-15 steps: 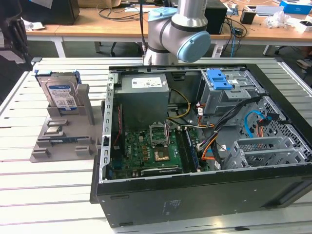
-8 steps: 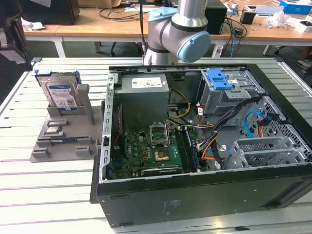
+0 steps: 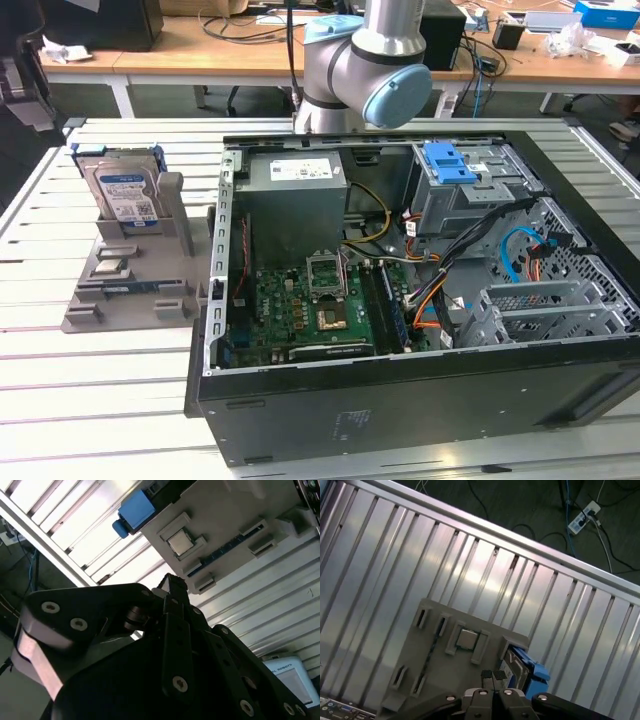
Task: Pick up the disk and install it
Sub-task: 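Pick up the disk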
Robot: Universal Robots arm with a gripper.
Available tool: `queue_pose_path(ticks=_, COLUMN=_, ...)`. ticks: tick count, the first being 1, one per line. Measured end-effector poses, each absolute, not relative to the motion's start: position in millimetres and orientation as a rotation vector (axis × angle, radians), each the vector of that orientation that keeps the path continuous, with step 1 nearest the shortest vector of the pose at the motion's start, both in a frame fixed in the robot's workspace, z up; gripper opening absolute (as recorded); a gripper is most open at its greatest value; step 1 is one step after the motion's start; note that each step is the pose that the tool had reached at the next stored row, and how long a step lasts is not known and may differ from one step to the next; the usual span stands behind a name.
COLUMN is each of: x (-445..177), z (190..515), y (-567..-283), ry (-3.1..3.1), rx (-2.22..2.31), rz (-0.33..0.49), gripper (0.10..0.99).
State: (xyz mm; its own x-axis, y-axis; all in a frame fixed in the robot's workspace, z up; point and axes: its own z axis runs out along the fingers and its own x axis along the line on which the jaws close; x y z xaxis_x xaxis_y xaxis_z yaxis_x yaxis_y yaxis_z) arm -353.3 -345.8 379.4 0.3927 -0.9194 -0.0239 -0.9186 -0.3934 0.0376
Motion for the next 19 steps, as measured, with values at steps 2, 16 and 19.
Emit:
queue_pose_path(ticks=2, x=-353.3, z=379.4, y=-345.8, ry=-1.681, rx=2.631, rz=-0.063, gripper=0.106)
queue_pose_path(ticks=16, x=-353.3, z=379.4, y=-345.8, ry=-1.555, rx=2.705, rz=-0.061, gripper=0.106)
queue_pose_path(ticks=19, x=-353.3, z=379.4, y=-345.7, ry=-1.589, rx=2.686, rz=-0.062, gripper=0.106)
